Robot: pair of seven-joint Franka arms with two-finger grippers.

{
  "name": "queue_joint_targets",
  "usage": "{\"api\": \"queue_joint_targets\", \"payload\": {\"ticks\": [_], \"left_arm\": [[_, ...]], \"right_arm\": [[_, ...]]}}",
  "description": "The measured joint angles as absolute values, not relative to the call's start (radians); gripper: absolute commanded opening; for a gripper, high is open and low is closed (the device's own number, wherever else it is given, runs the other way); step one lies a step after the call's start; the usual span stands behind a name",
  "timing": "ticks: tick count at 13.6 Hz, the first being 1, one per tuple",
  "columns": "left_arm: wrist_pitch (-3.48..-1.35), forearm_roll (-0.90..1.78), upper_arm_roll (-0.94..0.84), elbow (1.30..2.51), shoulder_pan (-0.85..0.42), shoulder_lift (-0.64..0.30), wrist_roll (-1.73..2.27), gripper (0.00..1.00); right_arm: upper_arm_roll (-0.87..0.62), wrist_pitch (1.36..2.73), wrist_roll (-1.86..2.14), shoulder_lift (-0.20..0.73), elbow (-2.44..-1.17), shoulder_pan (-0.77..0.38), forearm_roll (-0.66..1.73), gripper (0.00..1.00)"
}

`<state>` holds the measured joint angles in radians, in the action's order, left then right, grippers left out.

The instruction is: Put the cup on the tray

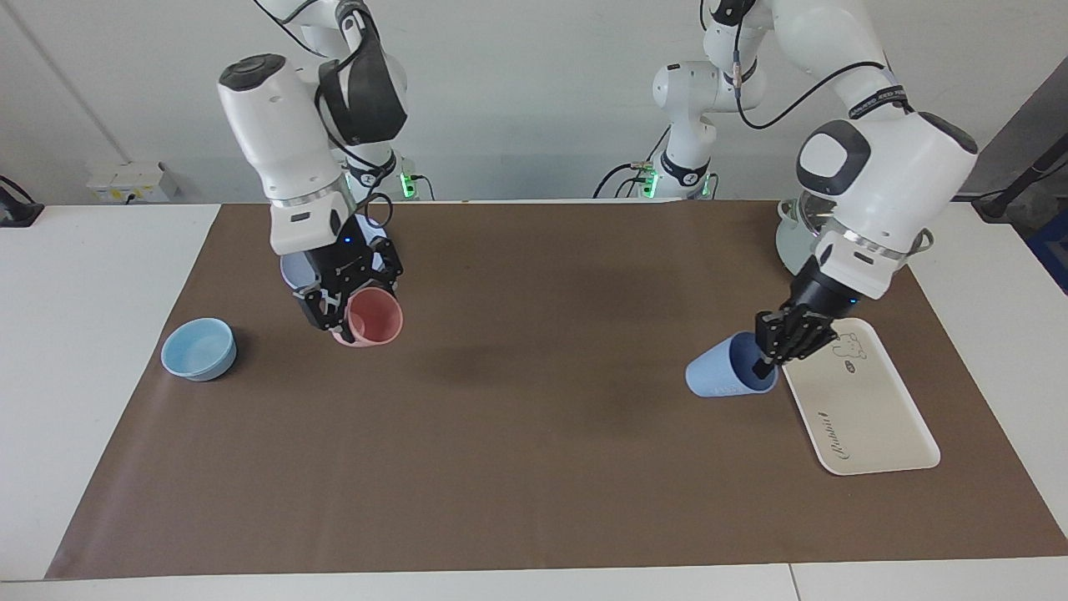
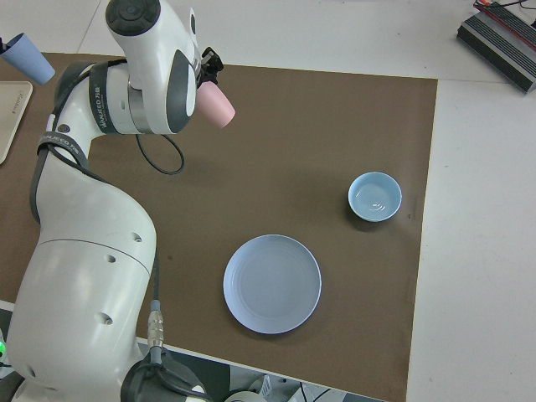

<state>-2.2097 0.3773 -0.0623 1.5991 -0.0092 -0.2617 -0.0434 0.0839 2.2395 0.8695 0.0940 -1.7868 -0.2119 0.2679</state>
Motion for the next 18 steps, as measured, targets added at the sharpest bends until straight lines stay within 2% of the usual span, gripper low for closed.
{"api": "queue_joint_targets", "payload": {"ticks": [4,8,12,14,17,18], "left_arm": [[-2.228,0.376,-0.061,1.690,0.154,-0.220,-0.295,0.00],[-2.423,0.375,-0.061,1.835,0.268,-0.195,-0.543,0.00],[-2.561,0.375,-0.062,1.943,0.310,-0.203,-0.636,0.00],[-2.604,0.376,-0.064,1.954,0.310,-0.230,-0.636,0.00],[-2.656,0.376,-0.064,1.956,0.321,-0.278,-0.636,0.00],[-2.663,0.376,-0.064,1.956,0.323,-0.285,-0.636,0.32]], "right_arm": [[0.088,2.384,1.116,0.130,-1.851,-0.104,0.656,0.00],[0.088,2.514,1.429,0.206,-1.902,-0.079,1.146,0.00],[0.088,2.526,1.809,0.220,-2.016,-0.030,1.507,0.00],[0.087,2.524,1.955,0.233,-2.051,-0.016,1.612,0.00],[0.087,2.450,2.178,0.308,-2.057,0.019,1.773,0.00],[0.087,2.426,2.240,0.335,-2.054,0.032,1.808,0.00]]}}
